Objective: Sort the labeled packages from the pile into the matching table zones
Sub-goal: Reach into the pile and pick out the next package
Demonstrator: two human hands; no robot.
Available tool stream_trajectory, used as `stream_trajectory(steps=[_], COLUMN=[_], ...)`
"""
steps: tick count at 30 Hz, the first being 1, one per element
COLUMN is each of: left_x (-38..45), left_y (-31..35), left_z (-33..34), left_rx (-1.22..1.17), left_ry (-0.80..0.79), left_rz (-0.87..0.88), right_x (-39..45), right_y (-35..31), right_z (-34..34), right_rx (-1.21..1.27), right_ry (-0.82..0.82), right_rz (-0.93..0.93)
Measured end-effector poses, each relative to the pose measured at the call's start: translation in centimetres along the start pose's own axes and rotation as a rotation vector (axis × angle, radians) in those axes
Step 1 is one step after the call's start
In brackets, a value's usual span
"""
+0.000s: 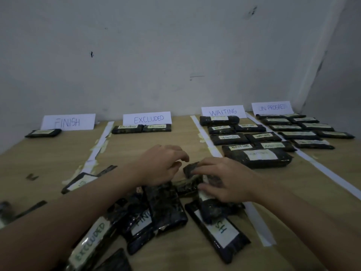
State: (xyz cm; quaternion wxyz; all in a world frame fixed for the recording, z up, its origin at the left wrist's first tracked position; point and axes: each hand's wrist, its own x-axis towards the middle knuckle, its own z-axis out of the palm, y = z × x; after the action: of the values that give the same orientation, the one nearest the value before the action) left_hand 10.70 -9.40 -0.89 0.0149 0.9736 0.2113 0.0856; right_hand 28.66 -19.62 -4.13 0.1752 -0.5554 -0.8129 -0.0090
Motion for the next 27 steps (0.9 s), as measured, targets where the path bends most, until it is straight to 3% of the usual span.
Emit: stream_trajectory(steps=[5, 10, 15, 18, 24, 27], left_x=[-1.5, -1.7, -0.8, -0.4, -0.4, -0.6], left_y=[-0.5, -0.8, -0.6, -0.7, -1.2, -1.7], left_z=[0.3, 0.7, 0.4, -0.1, -0.8, -0.9], left_rx=[-0.032, -0.185, -0.83, -1.033, -1.088, -1.071], left_ry=[-0.015, 0.048, 0.192, 0.228, 0.281, 0.293], left_rz=[-0.003, -0.035, -0.277, -0.34, -0.39, -0.426], right_x=[1.9, 3.0, 3.7, 4.0, 4.3, 4.9], right_y=[-1.0, -0.4, -0.6, -0.8, -0.9, -1.1], right_z=[0.7, -0.7, -1.7, -1.8, -1.4, -1.0], right_rx=[0.098, 0.324, 0.749, 0.923, 1.12, 0.975], right_ry=[-0.152, 0.153, 0.444, 0.509, 0.504, 0.51], right_rz=[0.11, 0.249, 0.467, 0.559, 0.556, 0.549])
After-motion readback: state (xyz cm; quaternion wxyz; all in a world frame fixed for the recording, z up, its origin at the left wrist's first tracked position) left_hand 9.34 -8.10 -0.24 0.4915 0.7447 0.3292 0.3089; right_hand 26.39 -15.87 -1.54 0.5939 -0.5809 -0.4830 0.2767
